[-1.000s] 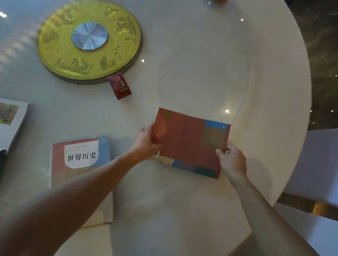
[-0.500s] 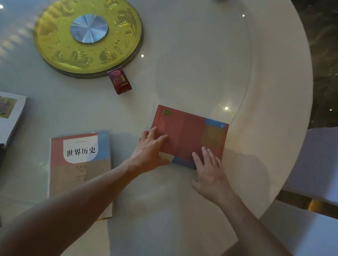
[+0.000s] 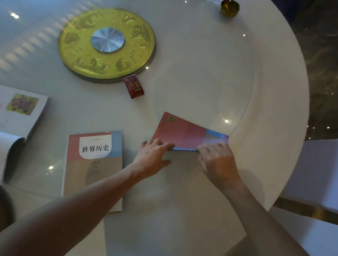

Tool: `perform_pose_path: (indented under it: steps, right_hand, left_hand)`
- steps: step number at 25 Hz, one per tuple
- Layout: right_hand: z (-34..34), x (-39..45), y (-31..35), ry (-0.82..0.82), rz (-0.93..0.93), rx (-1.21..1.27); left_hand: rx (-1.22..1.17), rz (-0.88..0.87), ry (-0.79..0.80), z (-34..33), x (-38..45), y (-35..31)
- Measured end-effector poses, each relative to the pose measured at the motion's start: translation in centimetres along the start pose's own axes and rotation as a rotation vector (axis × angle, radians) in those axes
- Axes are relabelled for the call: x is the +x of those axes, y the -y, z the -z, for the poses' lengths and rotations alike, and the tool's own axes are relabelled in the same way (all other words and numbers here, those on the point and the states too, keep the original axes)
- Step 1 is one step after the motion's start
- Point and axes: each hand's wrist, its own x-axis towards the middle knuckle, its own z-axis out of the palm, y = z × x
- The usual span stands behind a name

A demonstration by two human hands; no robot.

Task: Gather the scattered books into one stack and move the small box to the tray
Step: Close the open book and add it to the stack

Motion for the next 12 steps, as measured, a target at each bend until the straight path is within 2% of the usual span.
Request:
perform_pose_path:
  steps: [3, 6, 8, 12]
  right_hand:
    - [2.0, 2.8, 1.0, -0.174, 0.069, -0.008]
    - [3.4, 4.7, 2.2, -0.253, -0.001, 0.024]
    - [4.1, 5.5, 3.4, -0.263, -0.178, 0.224]
    - [4.7, 5.8, 5.4, -0.209, -0.719, 0.783]
  left_hand:
    - [-0.259, 0.047, -0.144, 1.4, -0.7, 0.0]
    - [-0.377, 0.03, -0.19, 3.3, -2.0, 0.8]
    - [-0.452, 0.022, -0.208, 4.7, -3.3, 1.6]
    - [-0.647, 0.093, -0.232, 6.4, -5.3, 3.7]
